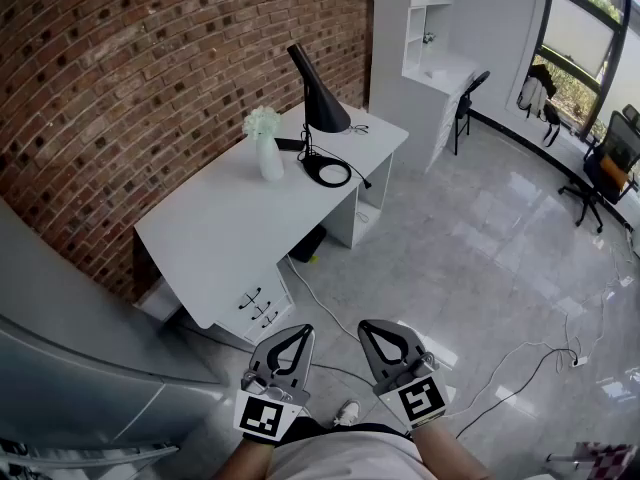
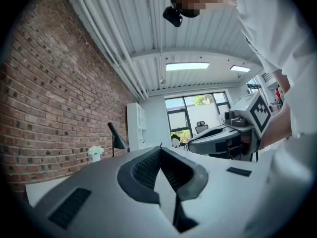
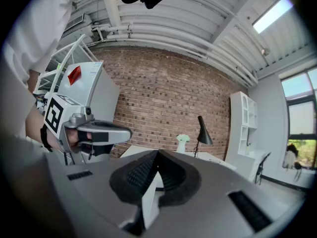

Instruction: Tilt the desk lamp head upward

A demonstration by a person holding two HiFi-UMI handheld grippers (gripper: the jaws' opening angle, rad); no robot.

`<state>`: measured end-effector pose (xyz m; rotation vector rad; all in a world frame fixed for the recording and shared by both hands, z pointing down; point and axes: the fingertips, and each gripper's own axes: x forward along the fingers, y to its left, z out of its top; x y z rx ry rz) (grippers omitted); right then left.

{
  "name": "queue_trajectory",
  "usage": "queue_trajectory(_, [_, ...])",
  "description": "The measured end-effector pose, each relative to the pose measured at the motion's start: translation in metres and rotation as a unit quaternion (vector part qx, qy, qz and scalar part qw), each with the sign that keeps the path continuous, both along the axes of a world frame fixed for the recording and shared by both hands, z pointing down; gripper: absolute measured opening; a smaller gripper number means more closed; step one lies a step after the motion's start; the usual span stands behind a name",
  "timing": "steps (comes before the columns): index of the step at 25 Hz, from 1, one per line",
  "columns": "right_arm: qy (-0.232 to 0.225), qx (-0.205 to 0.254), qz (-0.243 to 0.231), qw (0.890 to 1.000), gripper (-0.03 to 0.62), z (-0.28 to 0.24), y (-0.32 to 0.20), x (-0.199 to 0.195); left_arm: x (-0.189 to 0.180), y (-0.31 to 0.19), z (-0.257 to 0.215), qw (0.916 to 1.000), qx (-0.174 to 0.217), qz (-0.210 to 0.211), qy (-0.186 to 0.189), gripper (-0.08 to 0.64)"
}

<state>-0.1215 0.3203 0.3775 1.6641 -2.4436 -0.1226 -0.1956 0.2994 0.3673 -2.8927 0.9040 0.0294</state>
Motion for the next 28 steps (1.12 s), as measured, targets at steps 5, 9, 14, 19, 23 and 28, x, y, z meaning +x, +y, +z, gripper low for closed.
queue_trajectory(5, [0.0,0.004,-0.017,1.0,0.015,-0.001,0.001,-0.007,0.004,0.003,-0.001,1.0,0.004,0.0,0.001,0.006])
queue_trajectory(9, [-0.002,0.005,-0.02,1.0,0.015,-0.002,-0.003,-0.009,0.0,0.0,-0.002,1.0,0.006,-0.007,-0.002,0.006])
queue_trajectory(14, [-0.004,0.011,-0.028,1.0,0.015,-0.005,-0.008,-0.013,-0.004,-0.006,-0.002,0.9999,0.0,-0.014,-0.003,0.006])
queue_trajectory(19, [0.005,0.015,-0.022,1.0,0.015,-0.004,-0.007,-0.002,-0.001,-0.008,0.001,0.9998,-0.005,-0.02,0.0,0.006])
queue_trajectory(23, [0.009,0.003,-0.022,1.0,0.015,0.004,-0.004,0.008,0.001,-0.007,0.005,0.9996,-0.012,-0.027,0.0,0.006])
queue_trajectory(28, [0.003,0.003,-0.028,1.0,0.015,0.005,-0.006,0.009,0.002,-0.006,0.01,0.9992,-0.019,-0.035,-0.001,0.006])
